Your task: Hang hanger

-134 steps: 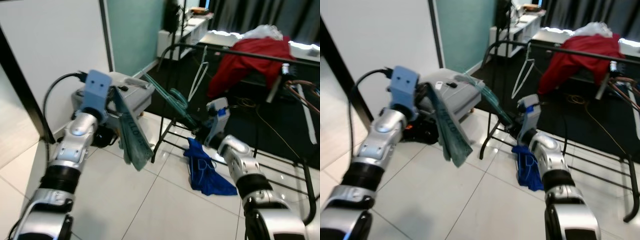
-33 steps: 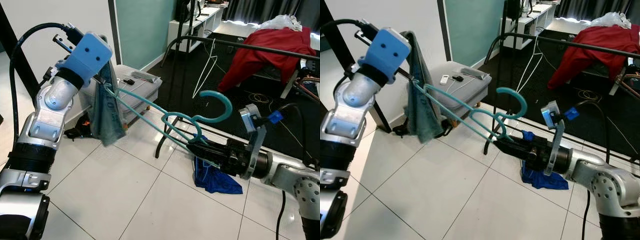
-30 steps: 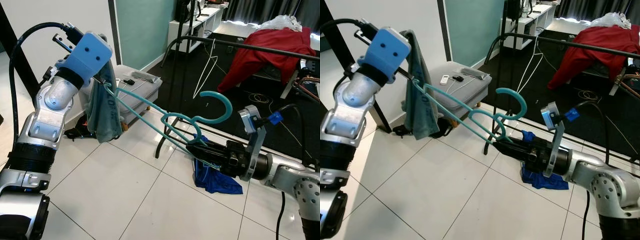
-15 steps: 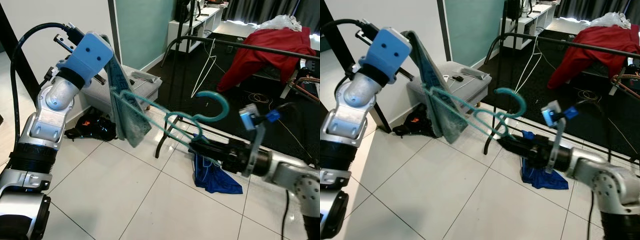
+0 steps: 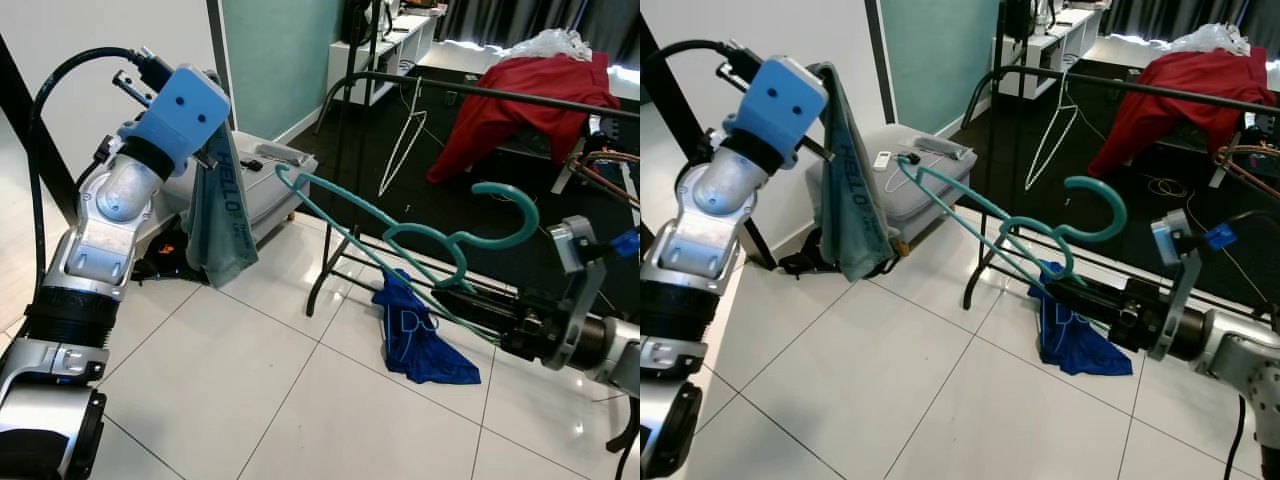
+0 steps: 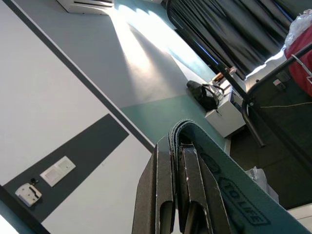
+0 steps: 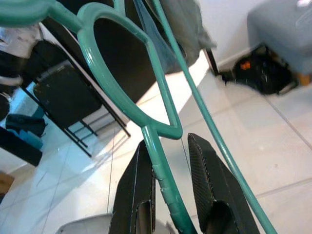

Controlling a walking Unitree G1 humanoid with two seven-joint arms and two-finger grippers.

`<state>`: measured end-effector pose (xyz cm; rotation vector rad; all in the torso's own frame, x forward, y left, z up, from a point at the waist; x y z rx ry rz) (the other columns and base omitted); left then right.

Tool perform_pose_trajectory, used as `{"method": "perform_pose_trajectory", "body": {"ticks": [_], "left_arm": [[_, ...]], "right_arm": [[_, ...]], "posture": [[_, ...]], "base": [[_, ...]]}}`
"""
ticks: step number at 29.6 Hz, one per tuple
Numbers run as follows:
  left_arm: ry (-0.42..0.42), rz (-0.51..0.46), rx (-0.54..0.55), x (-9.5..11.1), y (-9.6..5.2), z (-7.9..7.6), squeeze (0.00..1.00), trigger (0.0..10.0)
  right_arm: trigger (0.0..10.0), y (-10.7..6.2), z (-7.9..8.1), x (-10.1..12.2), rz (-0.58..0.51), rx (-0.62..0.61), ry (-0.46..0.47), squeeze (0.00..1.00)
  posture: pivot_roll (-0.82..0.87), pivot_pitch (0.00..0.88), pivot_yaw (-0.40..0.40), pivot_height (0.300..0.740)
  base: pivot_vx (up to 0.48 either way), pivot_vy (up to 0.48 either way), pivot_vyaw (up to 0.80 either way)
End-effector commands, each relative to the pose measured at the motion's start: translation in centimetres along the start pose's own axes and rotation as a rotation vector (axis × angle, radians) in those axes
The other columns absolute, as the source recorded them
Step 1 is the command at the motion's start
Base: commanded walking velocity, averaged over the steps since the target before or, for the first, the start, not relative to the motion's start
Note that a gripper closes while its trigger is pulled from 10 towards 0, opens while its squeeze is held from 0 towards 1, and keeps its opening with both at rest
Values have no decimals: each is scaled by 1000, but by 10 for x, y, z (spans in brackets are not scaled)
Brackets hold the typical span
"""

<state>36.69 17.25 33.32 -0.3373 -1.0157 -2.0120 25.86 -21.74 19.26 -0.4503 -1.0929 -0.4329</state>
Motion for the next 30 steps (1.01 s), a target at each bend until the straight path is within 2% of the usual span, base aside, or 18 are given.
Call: {"method": "perform_pose_trajectory", "body": {"ticks": [1,3,12,18,30], "left_arm": [[20,-24,-9,7,2,0,0,10000],[23,-25,-8,7,2,1,0,10000],[25,-24,-6,7,2,2,0,10000],[20,-27,-4,7,2,1,0,10000],[17,-37,2,11,3,2,0,10000]], "right_arm": [[10000,3,-4,-6,33,-29,-7,0],[10000,10,-5,-9,49,-39,-2,0],[10000,15,-2,-10,68,-20,0,0],[10000,17,9,-10,84,52,-1,0],[10000,24,8,-11,89,47,-7,0]], "posture": [[-102,23,8,740],[-102,23,8,740],[-101,23,6,740],[-108,26,3,740],[-104,25,-3,740]], "base": [[0,0,0],[0,0,0],[0,0,0],[0,0,0],[0,0,0]]}}
Point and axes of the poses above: a point about 5 cm out from each wrist's last joint towards the gripper, its own y axis pointing out of the wrist towards the gripper, its own x axis along the axis of the wrist's last joint, z = x × y, the point moved 2 cm from there along y, pointing out of the wrist towards the gripper, and after that the axes turned 1 degree about -y, right-handed, at the moved point
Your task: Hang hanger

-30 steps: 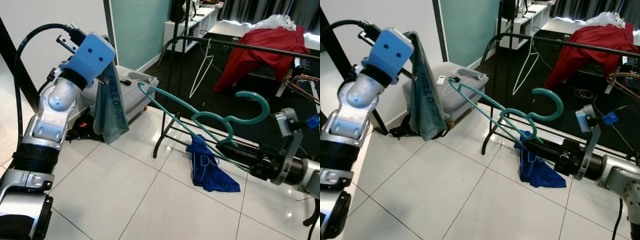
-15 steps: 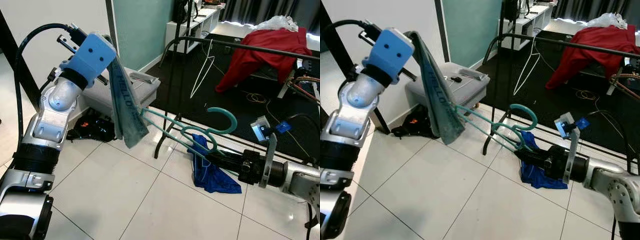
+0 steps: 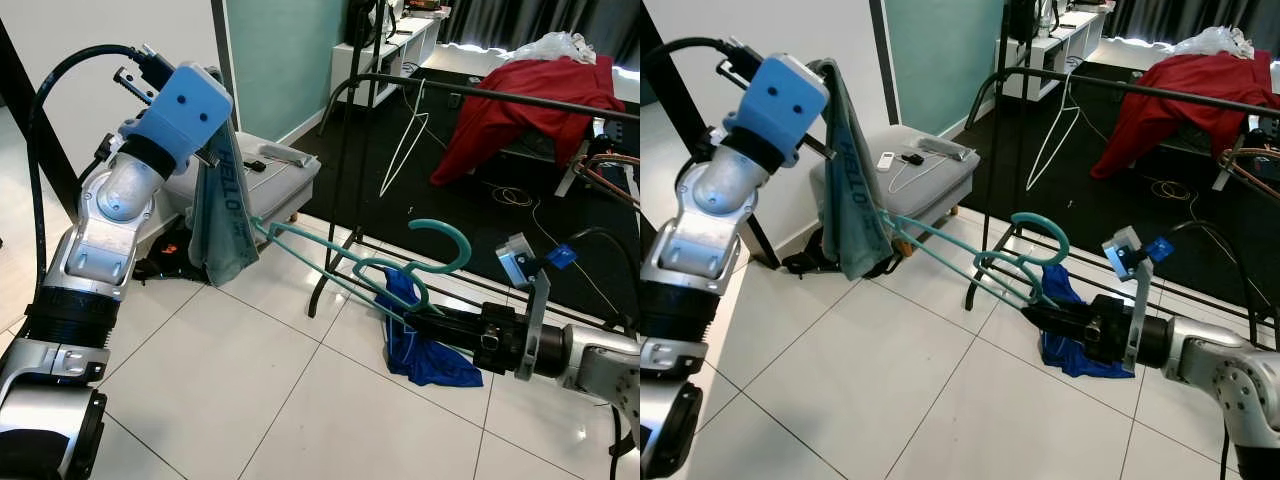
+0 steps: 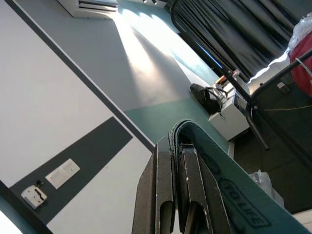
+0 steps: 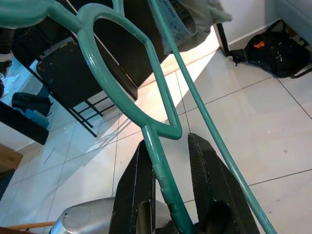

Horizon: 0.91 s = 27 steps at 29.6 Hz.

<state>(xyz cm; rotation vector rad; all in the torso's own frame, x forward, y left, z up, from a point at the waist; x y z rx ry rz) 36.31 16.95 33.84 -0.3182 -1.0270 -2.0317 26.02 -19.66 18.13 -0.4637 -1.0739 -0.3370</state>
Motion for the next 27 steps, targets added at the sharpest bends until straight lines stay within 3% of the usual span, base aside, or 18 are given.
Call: {"method": "perform_pose_trajectory", "body": {"ticks": [1,7,12,14,16,20,27], "left_arm": [[12,-12,-3,4,2,1,0,10000],[13,-18,-1,6,2,2,0,10000],[11,-16,0,5,2,2,0,10000],[9,-13,-2,4,1,1,0,10000],[8,-13,-4,5,1,0,0,10000],[6,-14,-5,5,2,0,0,10000],[5,-20,-6,7,3,-1,0,10000]], "right_arm": [[10000,4,2,1,3,11,-9,0],[10000,14,-4,21,-82,-50,-71,0],[10000,9,5,38,-190,18,-77,0],[10000,-1,19,53,-294,121,-74,0],[10000,-5,21,56,-323,140,-70,0],[10000,-7,19,57,-333,135,-65,0],[10000,-4,4,41,-244,35,-38,0]], "posture": [[-104,25,-3,740],[-102,24,-2,740],[-102,24,-2,740],[-102,24,-2,740],[-109,25,-2,740],[-109,24,-2,740],[-109,23,-1,740]], "base": [[0,0,0],[0,0,0],[0,0,0],[0,0,0],[0,0,0],[0,0,0],[0,0,0]]}}
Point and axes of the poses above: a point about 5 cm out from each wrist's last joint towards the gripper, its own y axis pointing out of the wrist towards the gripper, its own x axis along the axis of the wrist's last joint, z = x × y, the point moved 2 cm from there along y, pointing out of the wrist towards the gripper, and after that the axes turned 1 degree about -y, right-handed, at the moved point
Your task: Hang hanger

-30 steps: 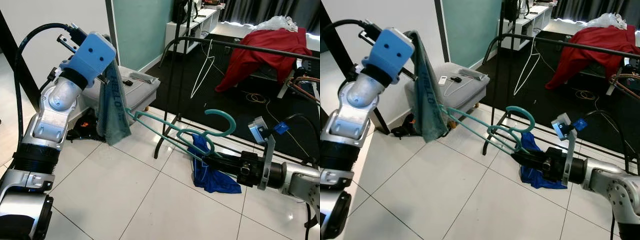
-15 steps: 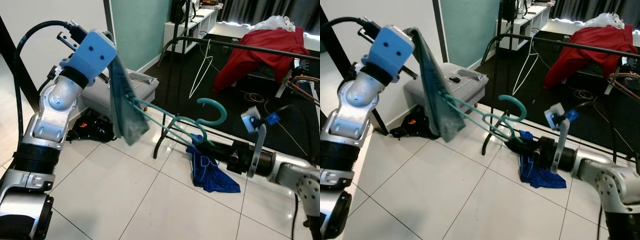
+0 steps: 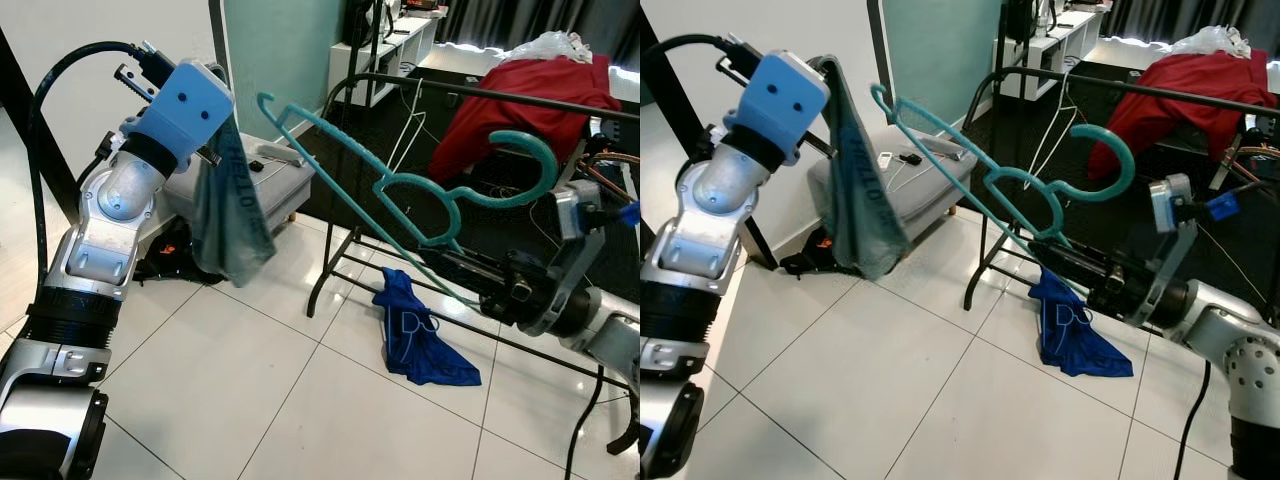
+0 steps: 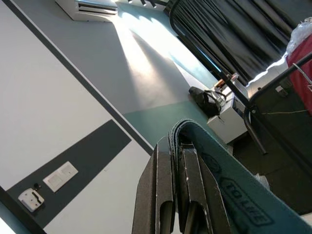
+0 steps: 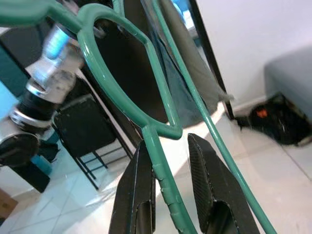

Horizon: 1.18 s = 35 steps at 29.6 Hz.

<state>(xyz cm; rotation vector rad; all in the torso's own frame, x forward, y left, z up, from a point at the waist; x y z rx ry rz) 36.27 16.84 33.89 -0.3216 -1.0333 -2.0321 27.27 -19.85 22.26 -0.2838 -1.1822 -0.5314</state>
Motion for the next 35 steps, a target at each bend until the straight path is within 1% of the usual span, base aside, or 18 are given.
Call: {"method": "perform_pose_trajectory", "body": {"ticks": [1,6,13,17,21,28,30,32,34,35], "left_arm": [[11,-20,-8,6,2,0,0,10000],[14,-19,-8,6,2,1,0,10000],[13,-19,-10,6,2,0,0,10000],[8,-23,-10,7,3,-1,0,10000],[5,-26,-10,8,3,-2,0,10000],[-2,-31,-11,9,3,-4,0,10000],[-4,-33,-10,10,3,-4,0,10000],[-4,-34,-9,10,3,-3,0,10000],[-4,-34,-9,10,3,-3,0,10000],[-3,-34,-8,10,3,-3,0,10000]], "right_arm": [[10000,1,-4,-8,47,-38,2,0],[10000,3,-9,-18,98,-76,10,0],[10000,5,-5,-21,117,-51,17,0],[10000,8,11,-28,137,50,40,0],[10000,8,15,-28,137,72,45,0],[10000,7,13,-29,148,65,42,0],[10000,8,9,-30,158,38,34,0],[10000,9,-3,-33,174,-46,20,0],[10000,9,-3,-33,174,-46,20,0],[10000,10,-7,-33,174,-73,17,0]], "posture": [[-107,24,1,740],[-105,24,0,740],[-107,24,0,740],[-111,23,0,740],[-114,24,1,740],[-115,24,-2,740],[-114,23,-4,740],[-113,22,-4,740],[-113,22,-4,740],[-113,22,-4,740]], "base": [[0,0,0],[0,0,0],[0,0,0],[0,0,0],[0,0,0],[0,0,0],[0,0,0],[0,0,0],[0,0,0],[0,0,0]]}}
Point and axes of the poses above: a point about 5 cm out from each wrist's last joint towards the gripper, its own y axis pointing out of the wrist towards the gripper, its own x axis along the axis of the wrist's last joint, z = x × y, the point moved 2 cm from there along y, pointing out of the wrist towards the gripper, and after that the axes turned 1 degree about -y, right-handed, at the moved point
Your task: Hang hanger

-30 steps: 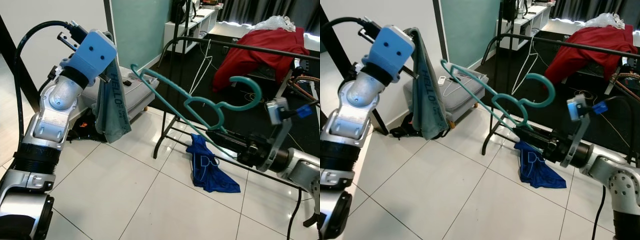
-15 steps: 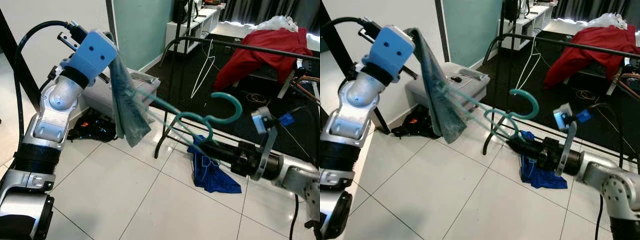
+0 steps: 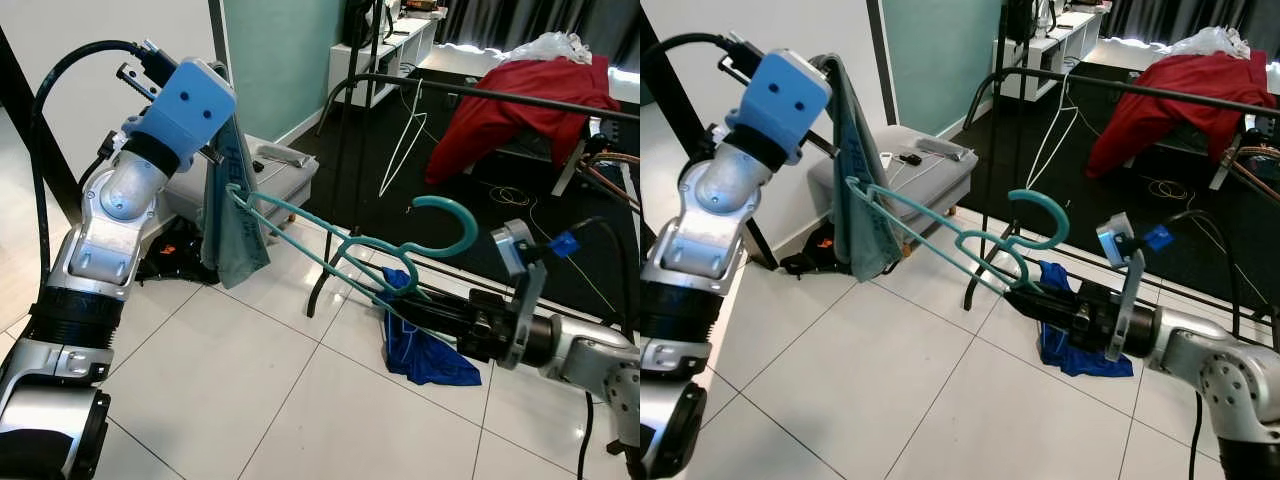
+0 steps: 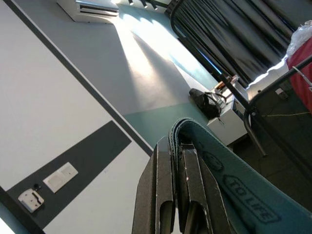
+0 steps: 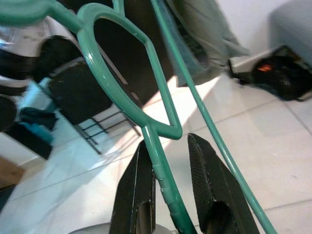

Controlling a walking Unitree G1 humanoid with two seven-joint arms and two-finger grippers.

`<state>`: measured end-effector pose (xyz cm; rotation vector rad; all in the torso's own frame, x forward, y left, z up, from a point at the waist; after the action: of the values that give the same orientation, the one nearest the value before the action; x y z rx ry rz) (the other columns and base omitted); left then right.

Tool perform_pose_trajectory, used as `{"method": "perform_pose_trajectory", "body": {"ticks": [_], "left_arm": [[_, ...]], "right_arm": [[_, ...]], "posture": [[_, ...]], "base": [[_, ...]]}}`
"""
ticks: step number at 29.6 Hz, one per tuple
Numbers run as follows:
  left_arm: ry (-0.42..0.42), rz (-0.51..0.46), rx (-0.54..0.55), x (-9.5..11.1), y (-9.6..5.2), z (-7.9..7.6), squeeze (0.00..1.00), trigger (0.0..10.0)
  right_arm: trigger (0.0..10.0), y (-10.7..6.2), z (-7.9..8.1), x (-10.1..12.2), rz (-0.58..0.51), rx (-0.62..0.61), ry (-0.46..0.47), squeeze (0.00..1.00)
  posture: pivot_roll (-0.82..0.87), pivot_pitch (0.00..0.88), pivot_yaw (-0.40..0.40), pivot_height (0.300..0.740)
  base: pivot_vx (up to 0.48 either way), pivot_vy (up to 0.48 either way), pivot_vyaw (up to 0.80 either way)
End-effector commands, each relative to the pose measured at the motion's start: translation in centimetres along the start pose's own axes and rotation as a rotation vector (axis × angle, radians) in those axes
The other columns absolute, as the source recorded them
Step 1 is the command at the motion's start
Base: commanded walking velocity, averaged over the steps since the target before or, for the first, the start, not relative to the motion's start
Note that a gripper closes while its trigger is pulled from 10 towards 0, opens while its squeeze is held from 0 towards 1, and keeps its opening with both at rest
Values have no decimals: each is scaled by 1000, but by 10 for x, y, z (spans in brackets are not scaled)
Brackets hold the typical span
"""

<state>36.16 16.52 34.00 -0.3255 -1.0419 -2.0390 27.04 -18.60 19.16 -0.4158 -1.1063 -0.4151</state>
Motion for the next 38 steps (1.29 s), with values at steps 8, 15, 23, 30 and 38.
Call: {"method": "perform_pose_trajectory", "body": {"ticks": [8,15,23,30,38], "left_arm": [[5,-24,-11,6,2,-2,0,10000],[-2,-32,-14,9,4,-5,0,10000],[-4,-36,-16,10,3,-6,0,10000],[-3,-35,-16,10,3,-5,0,10000],[-3,-34,-16,10,3,-5,0,10000]], "right_arm": [[10000,-3,12,24,-156,93,3,0],[10000,-6,10,26,-191,99,18,0],[10000,-3,-3,19,-150,13,25,0],[10000,1,-2,6,-71,1,38,0],[10000,1,10,6,-72,84,40,0]], "posture": [[-118,18,-3,740],[-118,13,-5,740],[-116,13,-4,740],[-115,19,-5,740],[-115,22,-3,740]], "base": [[0,0,0],[0,0,0],[0,0,0],[0,0,0],[0,0,0]]}}
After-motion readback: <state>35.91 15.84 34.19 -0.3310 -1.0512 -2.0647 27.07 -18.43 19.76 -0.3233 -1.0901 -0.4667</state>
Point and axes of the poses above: a point about 5 cm out from each wrist's last joint towards the gripper, its own y axis pointing out of the wrist towards the gripper, its own x axis along the axis of the wrist's last joint, z = x × y, the point moved 2 cm from there along y, pointing out of the wrist towards the gripper, and after that the axes turned 1 degree about -y, right-handed, at the moved point
